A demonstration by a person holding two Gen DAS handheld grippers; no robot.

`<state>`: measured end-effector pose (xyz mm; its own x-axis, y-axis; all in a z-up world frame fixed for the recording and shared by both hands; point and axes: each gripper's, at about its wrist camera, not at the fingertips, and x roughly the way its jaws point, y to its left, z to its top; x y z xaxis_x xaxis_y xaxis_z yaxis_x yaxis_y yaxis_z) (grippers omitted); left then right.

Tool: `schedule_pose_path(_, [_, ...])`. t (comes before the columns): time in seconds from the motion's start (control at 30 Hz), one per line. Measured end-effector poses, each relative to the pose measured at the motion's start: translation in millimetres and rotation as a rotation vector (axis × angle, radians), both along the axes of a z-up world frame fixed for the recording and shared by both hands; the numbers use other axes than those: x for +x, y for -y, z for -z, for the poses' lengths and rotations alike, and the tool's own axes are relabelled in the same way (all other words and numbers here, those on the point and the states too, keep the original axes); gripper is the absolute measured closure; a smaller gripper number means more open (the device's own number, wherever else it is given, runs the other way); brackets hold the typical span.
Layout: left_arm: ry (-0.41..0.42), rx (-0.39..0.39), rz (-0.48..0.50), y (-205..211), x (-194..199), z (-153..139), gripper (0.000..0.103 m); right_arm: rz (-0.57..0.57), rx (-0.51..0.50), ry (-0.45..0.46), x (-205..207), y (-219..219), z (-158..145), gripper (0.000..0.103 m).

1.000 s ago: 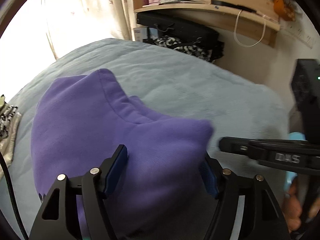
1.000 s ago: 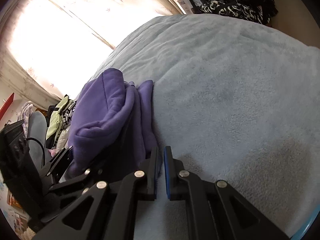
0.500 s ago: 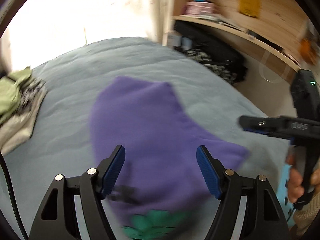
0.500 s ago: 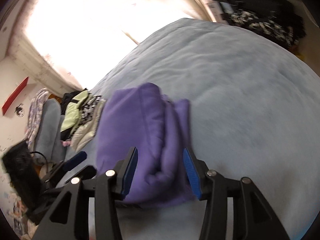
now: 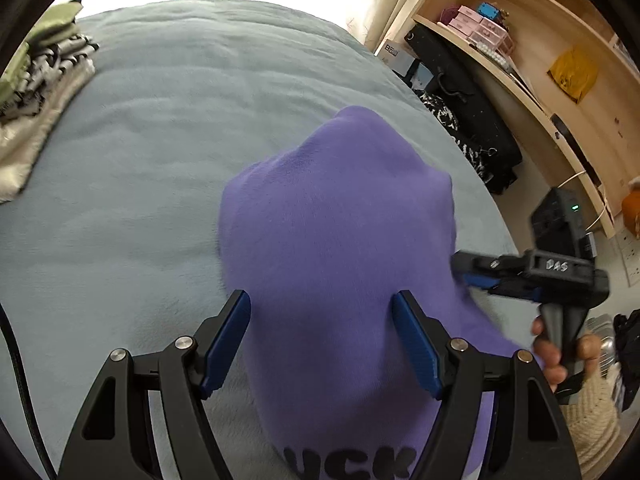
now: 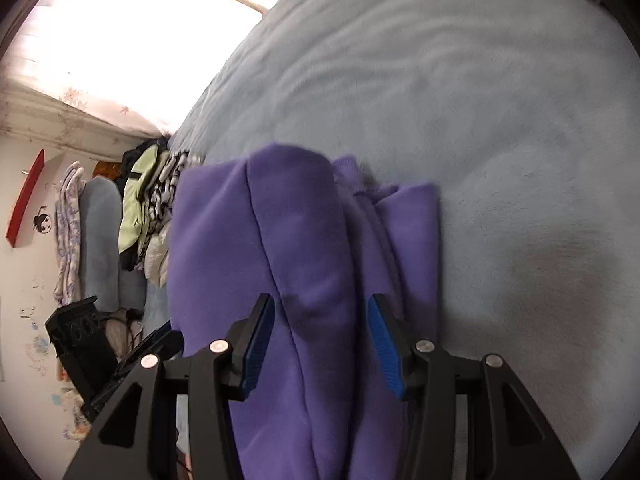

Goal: Fold large clothes

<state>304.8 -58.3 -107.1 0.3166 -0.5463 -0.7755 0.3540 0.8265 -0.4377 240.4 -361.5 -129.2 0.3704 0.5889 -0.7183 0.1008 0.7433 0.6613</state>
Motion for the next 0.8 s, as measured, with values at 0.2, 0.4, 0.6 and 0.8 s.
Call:
schedule_pose_path(0.2, [0.030, 0.033, 0.011, 10.8, 3.3, 3.2, 0.030, -0.065, 0.043, 0.028, 6.8, -12.1, 16.1, 0.058])
schedule_pose_path(0.4, [0.118, 0.162, 0.034, 41.4, -13.2, -11.4, 0.029, -0.026, -0.101, 0.219, -26.9, -1.8, -21.7, 0.091])
schedule_pose_path(0.6, [0.269, 0.377, 0.030, 83.6, -35.7, -13.3, 0.024, 0.057, -0.204, 0.232, -58.0, 20.1, -23.3, 0.094])
schedule_pose_path(0.8, [0.412, 0.542, 0.043, 112.7, -50.0, -3.2, 0.020, 0.111, -0.195, 0.136, -45.0, 26.0, 24.2, 0.093])
